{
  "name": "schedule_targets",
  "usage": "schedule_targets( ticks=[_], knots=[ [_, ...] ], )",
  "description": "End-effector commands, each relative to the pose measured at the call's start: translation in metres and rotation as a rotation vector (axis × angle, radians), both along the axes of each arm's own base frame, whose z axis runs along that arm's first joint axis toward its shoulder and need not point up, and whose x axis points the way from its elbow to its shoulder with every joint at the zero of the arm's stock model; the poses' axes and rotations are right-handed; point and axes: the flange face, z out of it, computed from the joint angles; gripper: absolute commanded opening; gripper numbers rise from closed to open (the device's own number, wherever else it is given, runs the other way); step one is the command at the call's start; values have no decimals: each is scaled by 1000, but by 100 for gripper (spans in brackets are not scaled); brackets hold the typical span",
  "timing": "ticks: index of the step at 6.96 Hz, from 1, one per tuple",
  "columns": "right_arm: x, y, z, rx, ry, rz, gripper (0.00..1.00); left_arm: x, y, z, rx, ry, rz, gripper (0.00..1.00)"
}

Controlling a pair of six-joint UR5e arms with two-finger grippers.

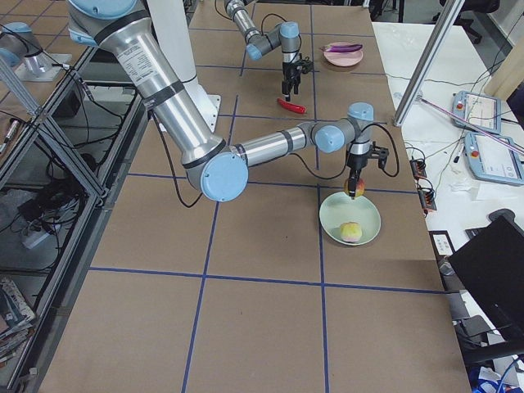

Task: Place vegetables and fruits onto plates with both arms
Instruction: 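Carry pomegranate to green plate with right gripper while left gripper grasps red chili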

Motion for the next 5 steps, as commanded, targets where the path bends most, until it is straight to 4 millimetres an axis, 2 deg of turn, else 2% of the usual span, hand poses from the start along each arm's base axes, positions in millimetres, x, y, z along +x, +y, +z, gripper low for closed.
schedule_targets(
  ticks=[1, 2, 4, 5],
  knots=[
    [11, 1, 35, 28, 0, -5, 98, 18, 8, -3, 28, -21, -16, 94],
    [11, 1, 35, 29, -1, -10, 100, 21, 6, 1, 27, -30, -15, 90],
    [13, 1, 33, 46, 1, -31, 100, 24, -1, 3, 48, -52, -55, 62],
    [15, 1, 34, 46, 2, -31, 100, 25, -2, 7, 46, -62, -62, 56]
  ],
)
